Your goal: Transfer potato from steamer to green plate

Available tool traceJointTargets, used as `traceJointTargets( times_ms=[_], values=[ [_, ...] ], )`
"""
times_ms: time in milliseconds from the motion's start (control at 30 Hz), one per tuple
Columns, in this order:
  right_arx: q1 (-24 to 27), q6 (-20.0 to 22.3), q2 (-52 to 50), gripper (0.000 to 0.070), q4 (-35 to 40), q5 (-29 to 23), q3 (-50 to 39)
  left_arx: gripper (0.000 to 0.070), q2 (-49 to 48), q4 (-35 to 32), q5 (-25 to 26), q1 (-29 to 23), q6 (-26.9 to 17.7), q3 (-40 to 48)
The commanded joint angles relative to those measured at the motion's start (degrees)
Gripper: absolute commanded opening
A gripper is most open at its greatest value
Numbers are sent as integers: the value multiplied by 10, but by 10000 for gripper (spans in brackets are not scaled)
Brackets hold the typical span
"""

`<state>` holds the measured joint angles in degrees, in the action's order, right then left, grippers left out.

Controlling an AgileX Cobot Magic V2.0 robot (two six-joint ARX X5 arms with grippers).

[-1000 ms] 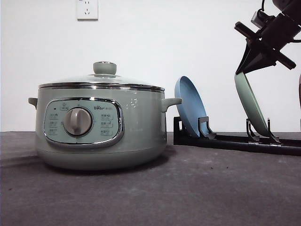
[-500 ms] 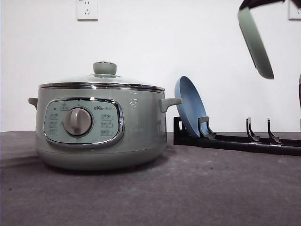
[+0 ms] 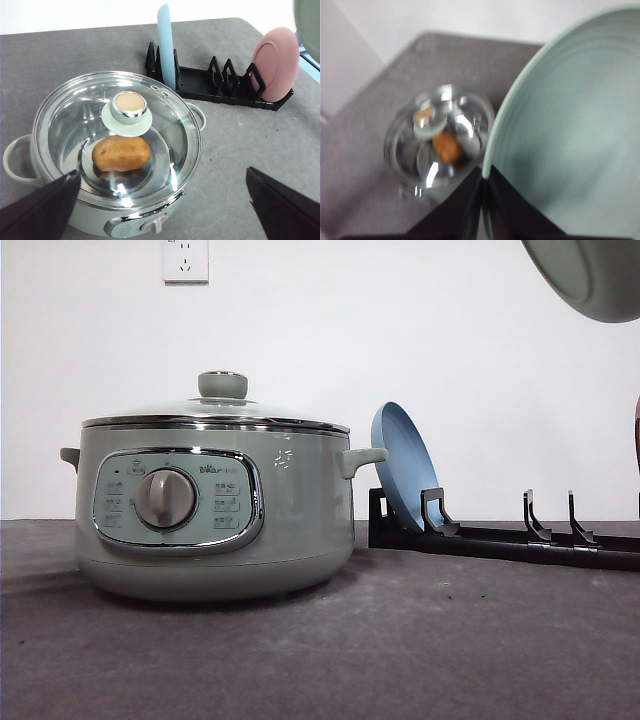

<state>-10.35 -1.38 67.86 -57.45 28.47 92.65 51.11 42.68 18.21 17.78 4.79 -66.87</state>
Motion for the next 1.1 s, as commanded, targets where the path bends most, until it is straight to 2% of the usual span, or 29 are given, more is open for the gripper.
traceJointTargets(
  times_ms=[0,167,300,433,733,933,1067],
  values=[
    [-24,41,-13,5,-11,-22,10,675,6,-4,4,3,-10,-10],
    [-94,65,-64,5,-54,-88,-16,675,6,-4,4,3,-10,-10],
    [-142,53,-102,5,-68,-121,-62,675,6,-4,4,3,-10,-10],
    [-179,26,-136,5,-64,-125,-130,675,6,-4,4,3,-10,-10],
    [-232,-22,-163,5,2,-129,-306,675,6,-3,4,3,-11,-10],
    [-265,-56,-158,4,70,-182,-403,675,6,-2,4,3,-11,-10],
    [-286,-76,-147,5,86,-222,-436,675,6,-2,4,3,-11,-10]
  ],
)
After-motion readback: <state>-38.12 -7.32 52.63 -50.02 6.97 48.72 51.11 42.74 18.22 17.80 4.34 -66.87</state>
